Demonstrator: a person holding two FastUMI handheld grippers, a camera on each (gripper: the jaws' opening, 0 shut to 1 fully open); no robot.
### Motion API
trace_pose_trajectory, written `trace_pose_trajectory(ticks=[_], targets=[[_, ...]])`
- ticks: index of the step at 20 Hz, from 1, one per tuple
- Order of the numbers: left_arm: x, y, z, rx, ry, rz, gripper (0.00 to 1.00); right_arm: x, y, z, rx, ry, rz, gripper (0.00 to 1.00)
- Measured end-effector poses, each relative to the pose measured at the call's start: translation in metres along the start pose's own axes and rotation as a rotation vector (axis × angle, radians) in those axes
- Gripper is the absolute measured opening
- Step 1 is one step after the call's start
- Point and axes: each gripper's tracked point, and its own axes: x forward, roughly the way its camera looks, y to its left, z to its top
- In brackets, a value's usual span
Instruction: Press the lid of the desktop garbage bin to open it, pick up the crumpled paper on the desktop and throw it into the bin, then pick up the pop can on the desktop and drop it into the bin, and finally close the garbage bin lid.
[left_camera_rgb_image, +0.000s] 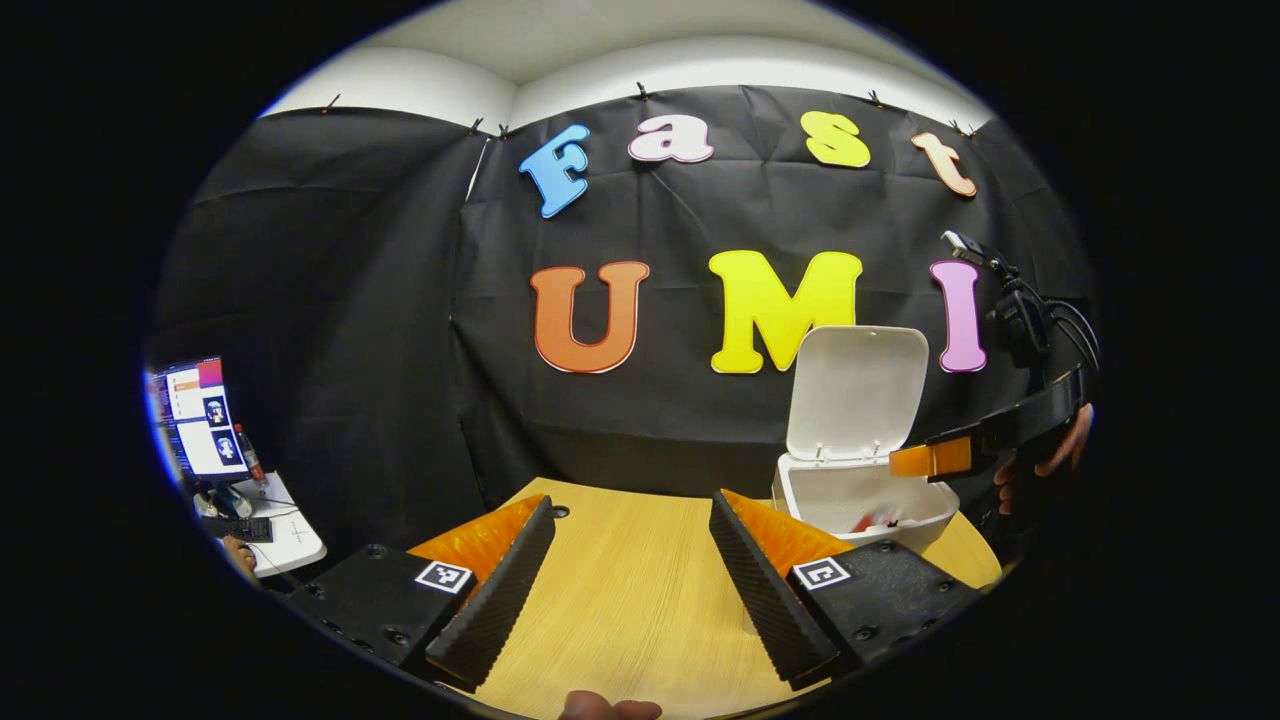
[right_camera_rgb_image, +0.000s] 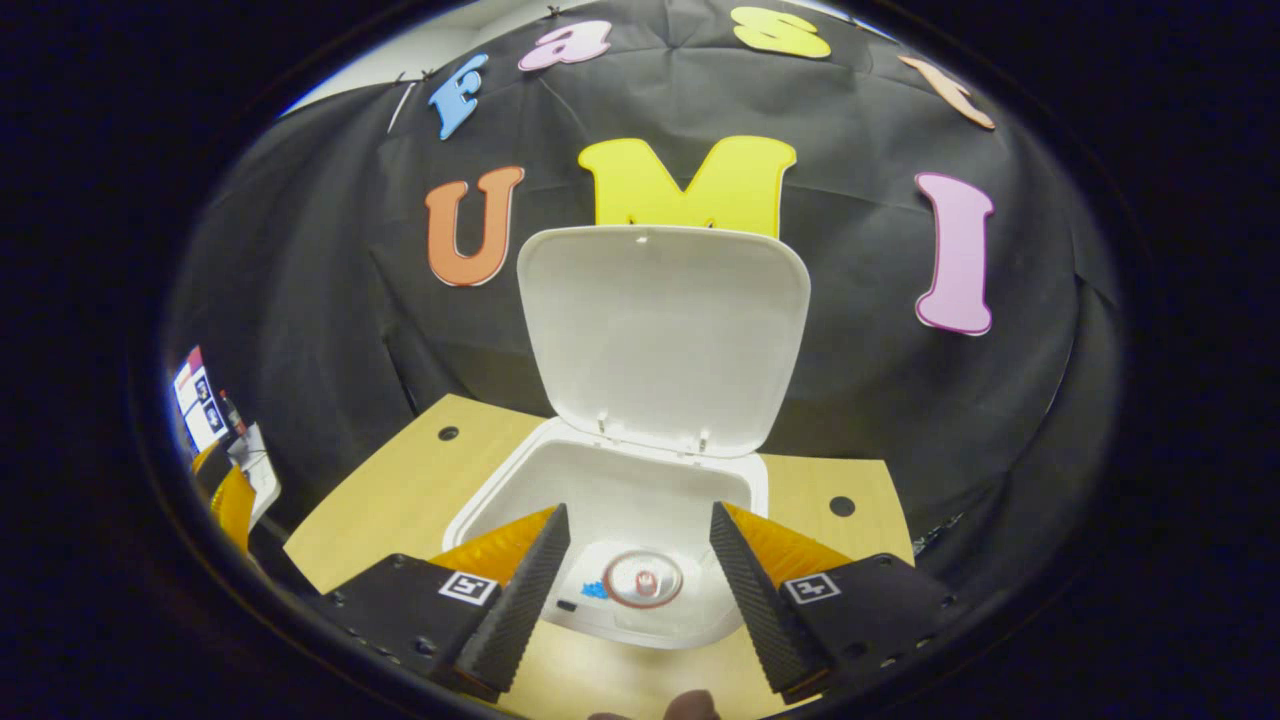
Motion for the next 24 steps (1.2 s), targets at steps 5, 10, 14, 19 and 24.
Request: trace_pose_trajectory(ticks=[5,10,14,19,24], targets=[[0.008,-0.011,-0.004,-0.009,0.013,-0.032,1.0,-0.011,-0.025,0.019,0.042,-0.068,-0.063,0.9],[0.016,-0.025,-0.005,-0.015,0.024,-0.073,1.0,-0.031,-0.034,0.055,0.021,-0.175,-0.114,0.91],[0.019,-0.032,-0.004,-0.026,0.031,-0.096,1.0,-0.044,-0.024,0.096,0.043,-0.249,-0.112,0.92],[0.022,-0.026,-0.001,-0.033,0.024,-0.094,1.0,-0.043,-0.011,0.145,0.065,-0.317,-0.142,0.93],[0.024,-0.012,-0.001,-0.047,0.033,-0.066,1.0,-0.011,0.008,0.168,0.076,-0.303,-0.154,0.94]])
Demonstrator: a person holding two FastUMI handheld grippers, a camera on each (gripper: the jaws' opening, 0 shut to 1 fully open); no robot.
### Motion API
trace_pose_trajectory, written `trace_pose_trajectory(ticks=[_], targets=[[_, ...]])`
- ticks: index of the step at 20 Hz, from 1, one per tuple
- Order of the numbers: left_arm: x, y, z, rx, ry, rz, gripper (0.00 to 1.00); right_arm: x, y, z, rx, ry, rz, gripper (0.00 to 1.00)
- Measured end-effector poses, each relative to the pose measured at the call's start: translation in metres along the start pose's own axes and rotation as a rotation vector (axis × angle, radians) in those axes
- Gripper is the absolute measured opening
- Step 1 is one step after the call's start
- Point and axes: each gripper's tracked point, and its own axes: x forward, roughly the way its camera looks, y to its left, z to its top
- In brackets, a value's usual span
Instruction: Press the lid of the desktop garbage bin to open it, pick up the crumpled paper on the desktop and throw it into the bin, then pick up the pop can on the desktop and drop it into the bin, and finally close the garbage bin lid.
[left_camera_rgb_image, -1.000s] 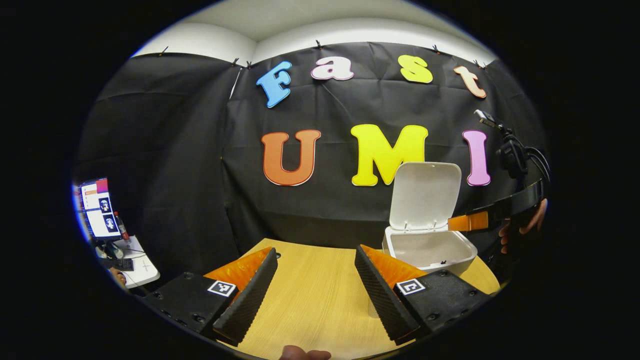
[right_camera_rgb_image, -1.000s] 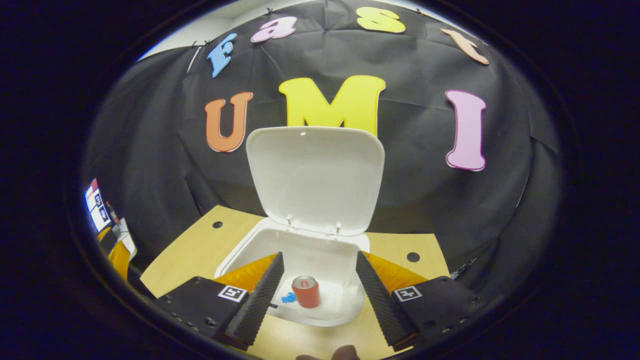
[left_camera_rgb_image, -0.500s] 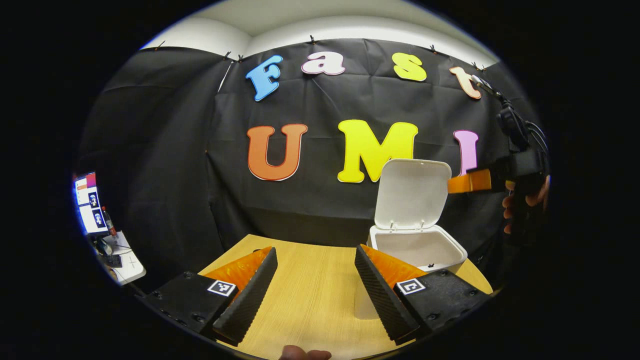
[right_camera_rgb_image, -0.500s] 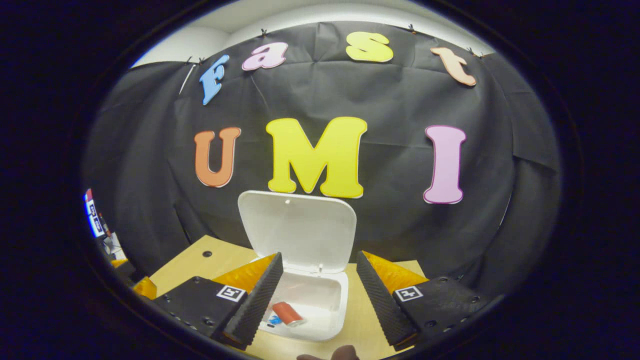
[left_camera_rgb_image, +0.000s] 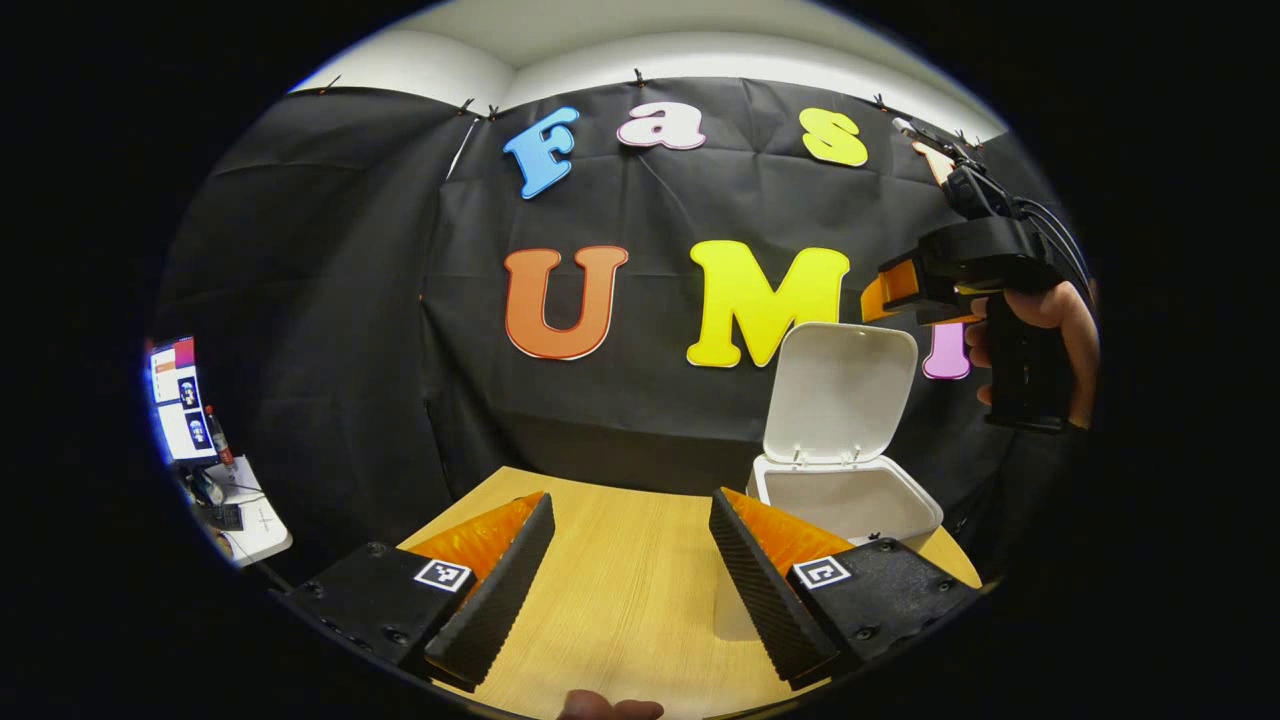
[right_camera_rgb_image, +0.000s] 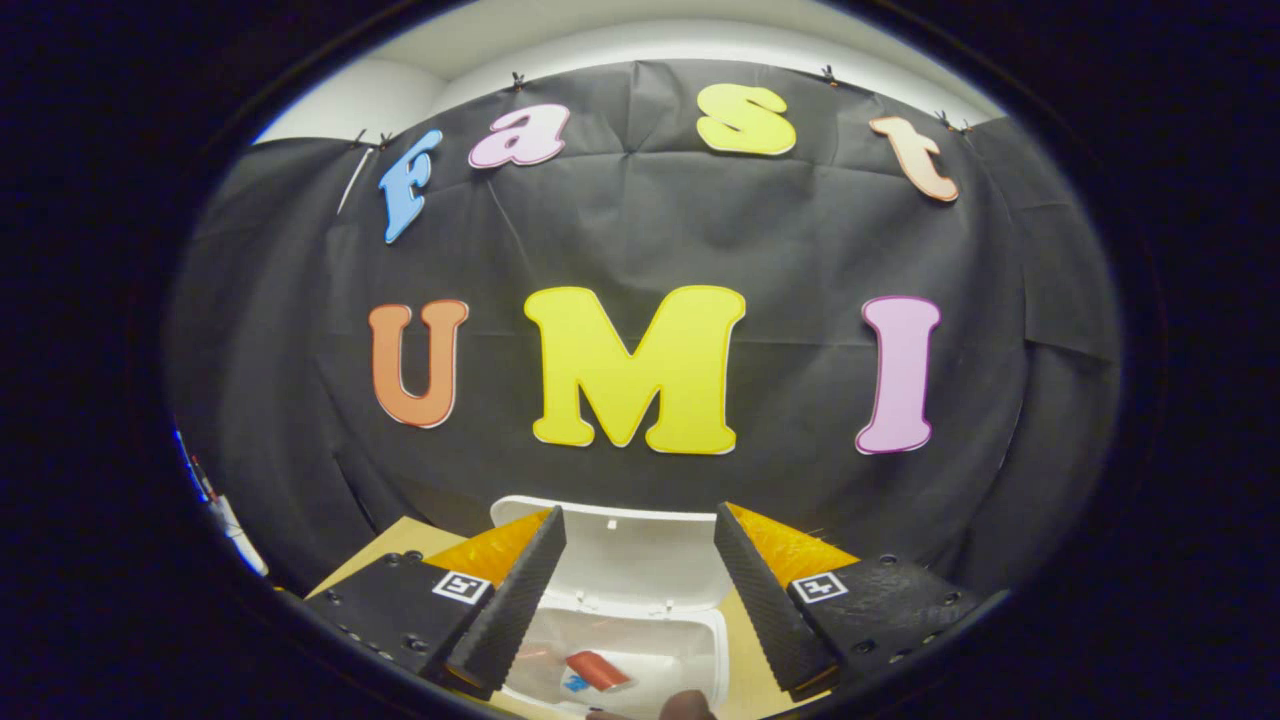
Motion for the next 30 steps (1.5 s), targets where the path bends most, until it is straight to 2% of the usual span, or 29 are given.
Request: trace_pose_trajectory(ticks=[7,12,20,24,27,30], targets=[[0.004,0.019,0.001,0.01,0.006,0.033,1.0,0.041,0.005,0.006,0.001,0.011,-0.045,0.93],[0.005,0.024,0.004,0.014,0.003,0.043,1.0,0.05,0.0,0.003,0.033,0.029,-0.068,0.95],[-0.009,0.007,0.011,0.022,-0.024,-0.015,1.0,0.002,0.0,-0.026,0.051,0.083,-0.051,0.95],[-0.021,-0.001,0.015,0.028,-0.045,-0.045,1.0,-0.03,-0.001,-0.062,0.058,0.118,-0.043,0.96],[-0.03,-0.007,0.014,0.036,-0.049,-0.061,1.0,-0.045,-0.006,-0.098,0.047,0.171,-0.045,0.94],[-0.035,-0.009,0.014,0.044,-0.052,-0.068,1.0,-0.052,-0.008,-0.127,0.058,0.221,-0.039,0.96]])
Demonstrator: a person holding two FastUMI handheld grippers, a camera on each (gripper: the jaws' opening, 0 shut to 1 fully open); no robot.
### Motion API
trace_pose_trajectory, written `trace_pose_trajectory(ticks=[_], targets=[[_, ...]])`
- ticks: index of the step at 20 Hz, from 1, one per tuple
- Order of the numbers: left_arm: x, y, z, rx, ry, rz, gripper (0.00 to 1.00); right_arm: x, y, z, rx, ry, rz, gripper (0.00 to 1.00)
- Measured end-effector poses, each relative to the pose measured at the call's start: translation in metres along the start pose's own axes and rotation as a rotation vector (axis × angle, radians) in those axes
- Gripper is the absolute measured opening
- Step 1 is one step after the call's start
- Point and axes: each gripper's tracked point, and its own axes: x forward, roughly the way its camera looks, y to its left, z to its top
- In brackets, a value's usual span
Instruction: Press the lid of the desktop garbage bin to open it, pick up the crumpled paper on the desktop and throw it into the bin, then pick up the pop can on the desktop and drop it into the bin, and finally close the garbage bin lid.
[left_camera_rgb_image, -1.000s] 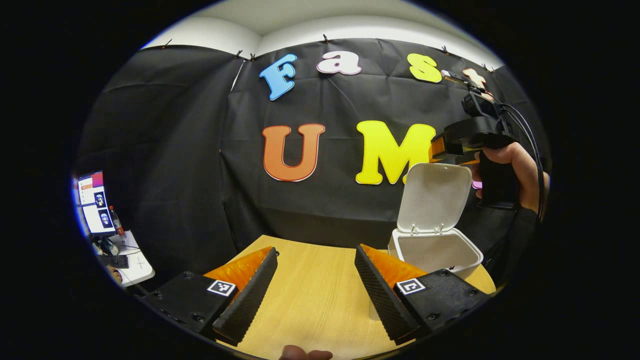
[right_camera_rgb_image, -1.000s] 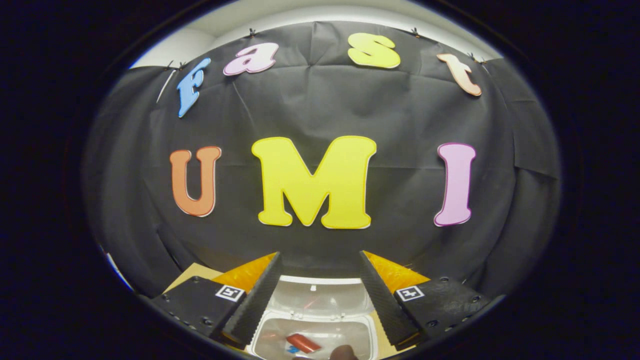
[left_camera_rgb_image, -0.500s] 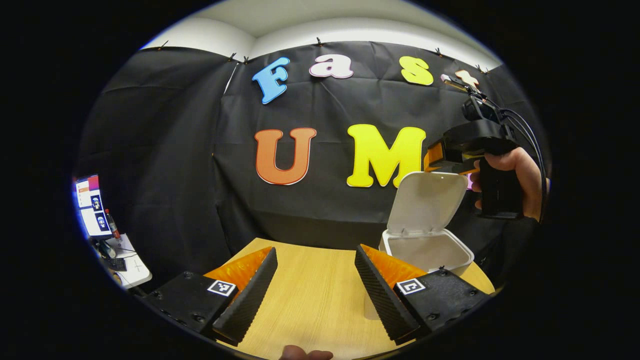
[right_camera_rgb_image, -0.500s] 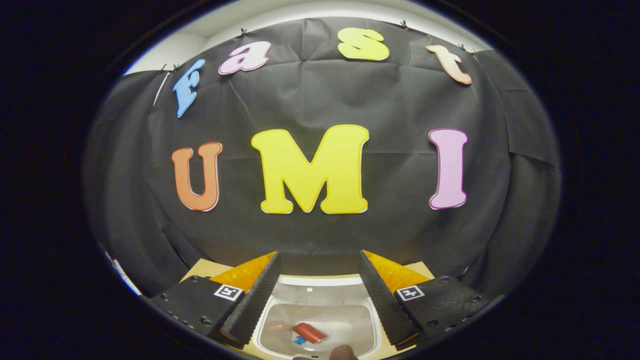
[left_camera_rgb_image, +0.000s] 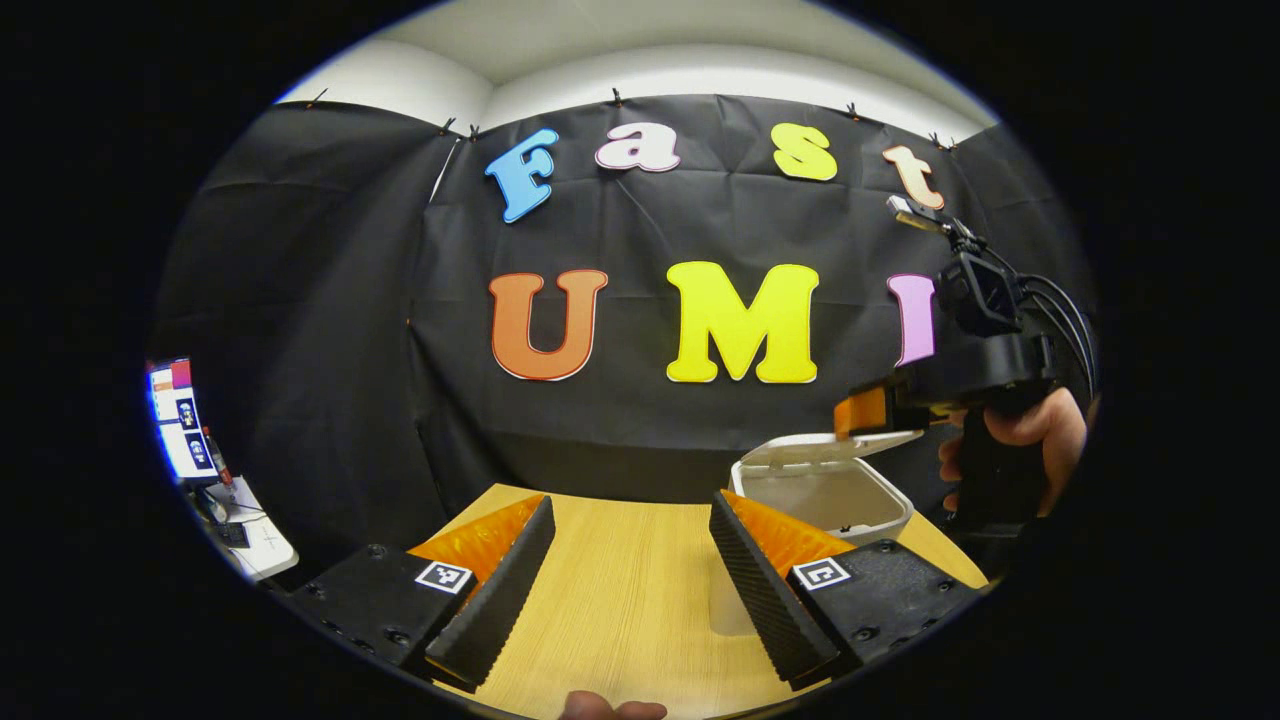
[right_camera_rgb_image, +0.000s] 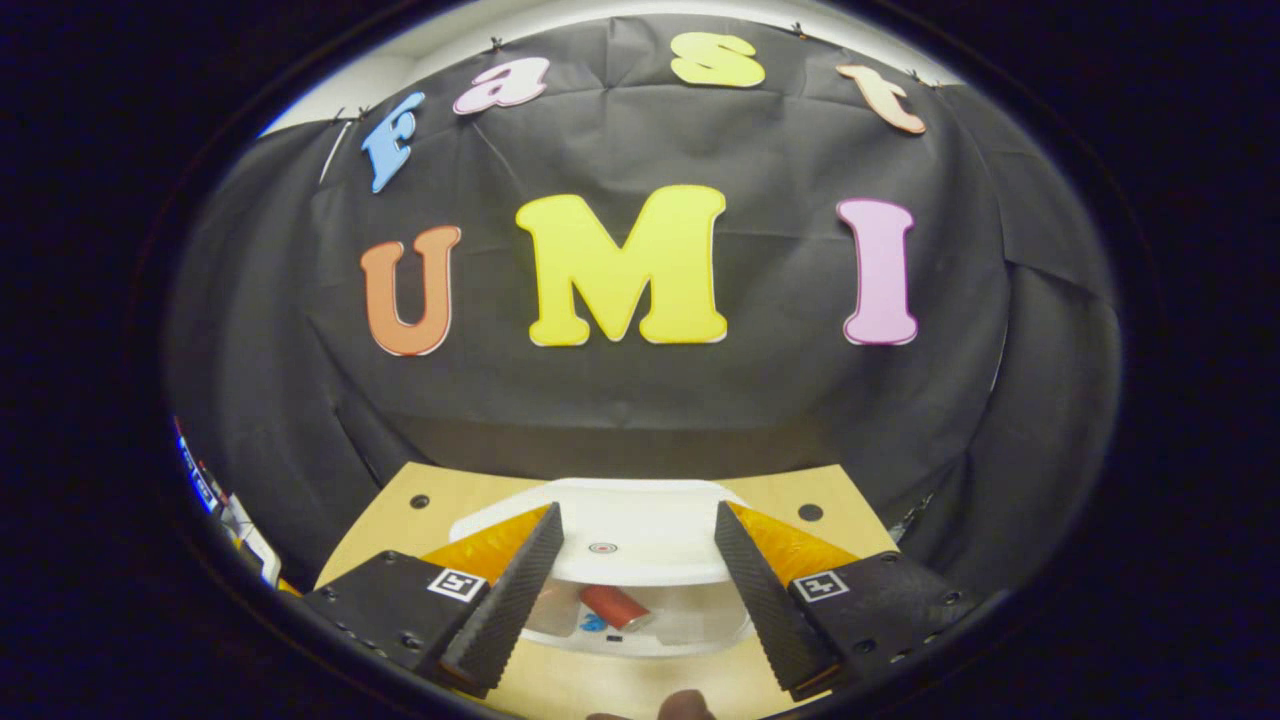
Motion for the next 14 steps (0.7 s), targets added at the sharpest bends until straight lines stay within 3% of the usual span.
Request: trace_pose_trajectory(ticks=[7,14], targets=[[-0.001,-0.001,-0.001,0.012,0.0,0.007,1.0,0.008,-0.005,-0.048,-0.012,0.071,0.008,0.96],[0.003,-0.01,-0.009,0.022,0.014,0.002,1.0,0.015,-0.004,-0.066,-0.038,0.096,0.018,0.95]])
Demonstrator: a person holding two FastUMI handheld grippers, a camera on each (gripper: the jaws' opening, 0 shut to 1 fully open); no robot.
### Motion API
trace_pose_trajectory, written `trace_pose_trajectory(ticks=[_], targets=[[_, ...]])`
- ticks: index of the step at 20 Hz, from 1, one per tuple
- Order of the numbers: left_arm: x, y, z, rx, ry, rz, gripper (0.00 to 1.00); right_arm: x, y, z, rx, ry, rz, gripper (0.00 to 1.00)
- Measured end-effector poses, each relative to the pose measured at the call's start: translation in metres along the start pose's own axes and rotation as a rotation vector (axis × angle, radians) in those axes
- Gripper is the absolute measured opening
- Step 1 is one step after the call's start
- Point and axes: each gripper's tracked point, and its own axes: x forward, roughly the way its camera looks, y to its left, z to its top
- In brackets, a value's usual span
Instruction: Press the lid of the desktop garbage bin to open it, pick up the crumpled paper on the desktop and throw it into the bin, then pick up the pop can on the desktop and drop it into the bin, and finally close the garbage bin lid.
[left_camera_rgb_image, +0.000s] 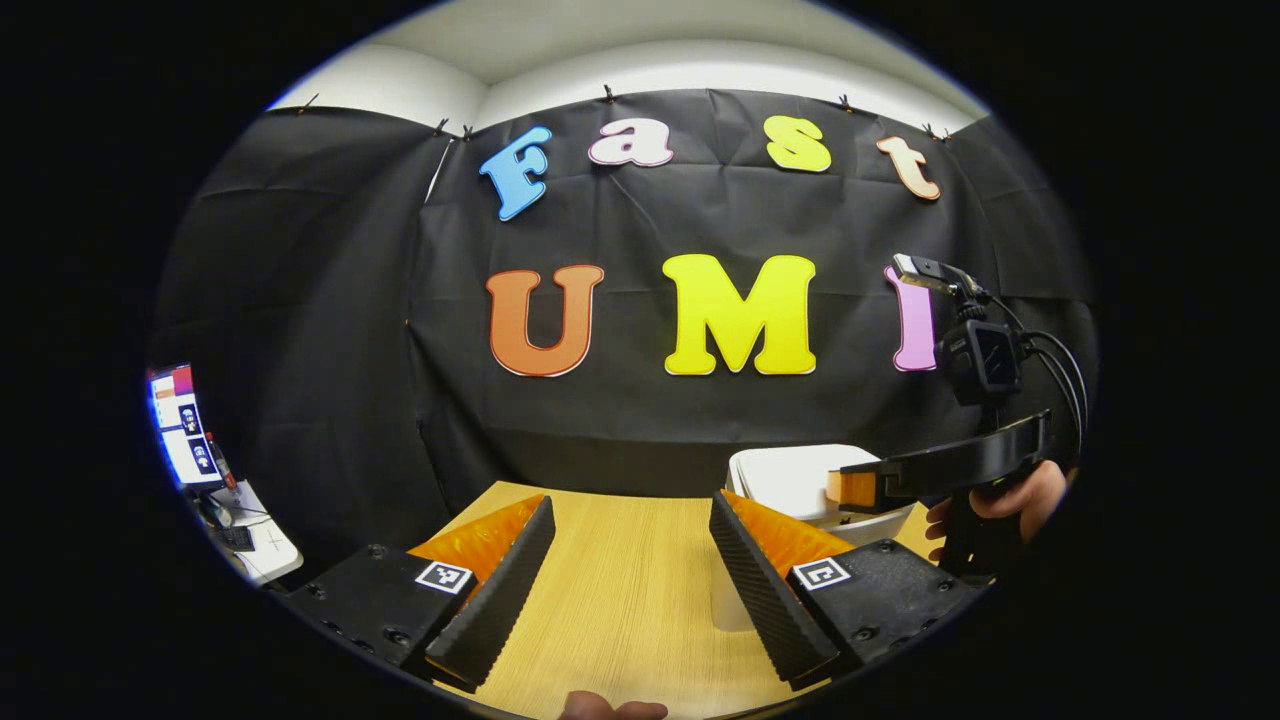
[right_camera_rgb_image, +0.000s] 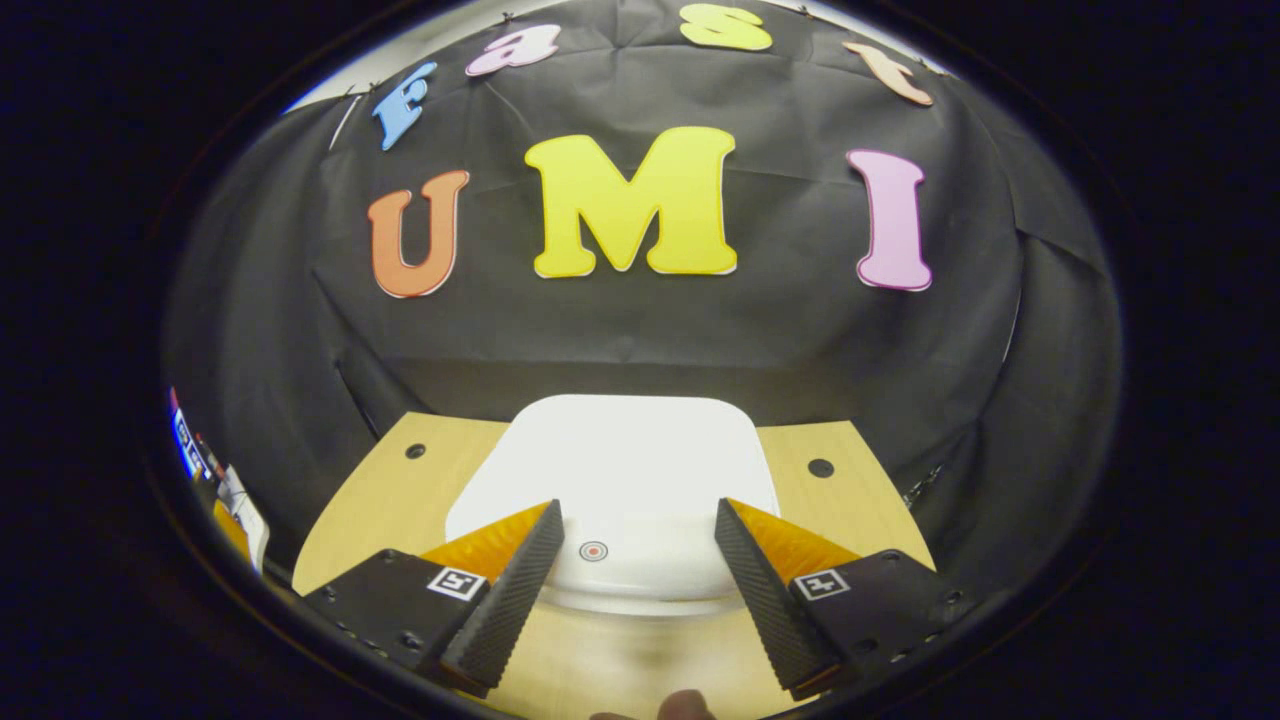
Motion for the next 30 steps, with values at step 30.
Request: trace_pose_trajectory(ticks=[30], targets=[[0.022,-0.034,0.07,-0.019,-0.115,-0.085,0.99,-0.083,-0.038,0.056,-0.103,-0.425,-0.011,0.96]])
